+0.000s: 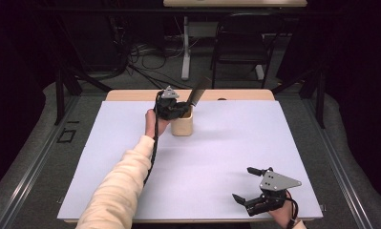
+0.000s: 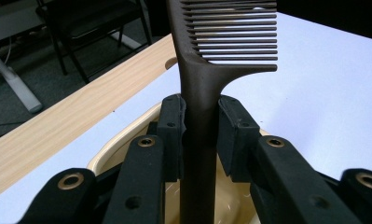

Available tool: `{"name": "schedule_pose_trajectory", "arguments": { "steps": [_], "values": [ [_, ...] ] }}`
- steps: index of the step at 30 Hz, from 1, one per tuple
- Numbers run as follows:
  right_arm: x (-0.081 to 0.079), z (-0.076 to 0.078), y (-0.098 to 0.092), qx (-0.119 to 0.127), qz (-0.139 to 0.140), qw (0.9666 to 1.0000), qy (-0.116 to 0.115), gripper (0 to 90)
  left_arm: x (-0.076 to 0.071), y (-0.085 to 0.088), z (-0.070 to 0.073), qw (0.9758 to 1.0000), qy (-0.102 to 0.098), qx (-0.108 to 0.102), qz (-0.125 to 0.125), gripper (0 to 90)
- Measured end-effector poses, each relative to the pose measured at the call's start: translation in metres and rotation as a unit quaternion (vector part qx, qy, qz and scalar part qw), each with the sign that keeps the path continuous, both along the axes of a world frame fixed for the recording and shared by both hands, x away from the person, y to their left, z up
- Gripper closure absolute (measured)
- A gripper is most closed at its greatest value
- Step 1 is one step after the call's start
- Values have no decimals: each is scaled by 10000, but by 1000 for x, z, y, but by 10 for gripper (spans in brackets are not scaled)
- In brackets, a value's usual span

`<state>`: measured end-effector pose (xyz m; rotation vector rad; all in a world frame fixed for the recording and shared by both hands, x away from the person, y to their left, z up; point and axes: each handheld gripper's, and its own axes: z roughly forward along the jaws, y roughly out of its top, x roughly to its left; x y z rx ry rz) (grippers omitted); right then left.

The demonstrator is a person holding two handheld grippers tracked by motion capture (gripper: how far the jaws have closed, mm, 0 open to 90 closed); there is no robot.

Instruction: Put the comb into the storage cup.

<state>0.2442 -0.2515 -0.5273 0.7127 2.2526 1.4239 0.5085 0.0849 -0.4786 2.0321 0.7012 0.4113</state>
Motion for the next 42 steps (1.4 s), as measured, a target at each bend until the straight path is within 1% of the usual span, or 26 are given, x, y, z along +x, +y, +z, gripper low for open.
{"name": "schedule_pose_trajectory", "arguments": {
  "steps": [4,6,11,15,19,22,24,25,27,34,37,42],
  "values": [
    [0,0,0,-1,2,10000,4,2,0,0,-1,10000,7,-2,21,722],
    [0,0,0,-1,-1,10000,2,2,0,-1,0,10000,2,41,36,721],
    [0,0,0,1,-1,10000,8,2,-1,-2,0,10000,22,75,45,721],
    [0,0,0,-9,3,10000,2,2,-1,-1,1,9999,0,122,47,721],
    [0,0,0,-1,2,10000,6,3,0,-1,0,9999,21,107,56,720],
    [0,0,0,-3,0,10000,4,3,0,-2,-1,9999,21,140,51,719],
    [0,0,0,2,0,10000,3,3,1,-3,-2,9999,45,121,55,719],
    [0,0,0,3,3,10000,2,3,1,-3,-3,9999,90,106,59,718],
    [0,0,0,8,1,10000,-1,3,1,-3,-4,9999,99,97,94,719],
    [0,0,0,5,0,10000,1,3,1,-4,-2,9997,105,180,95,719],
    [1,0,1,1,-5,10000,0,3,1,-3,-2,9997,109,176,109,718],
    [0,0,0,25,2,10000,13,3,0,-3,0,9994,72,325,89,717]
  ]
}}
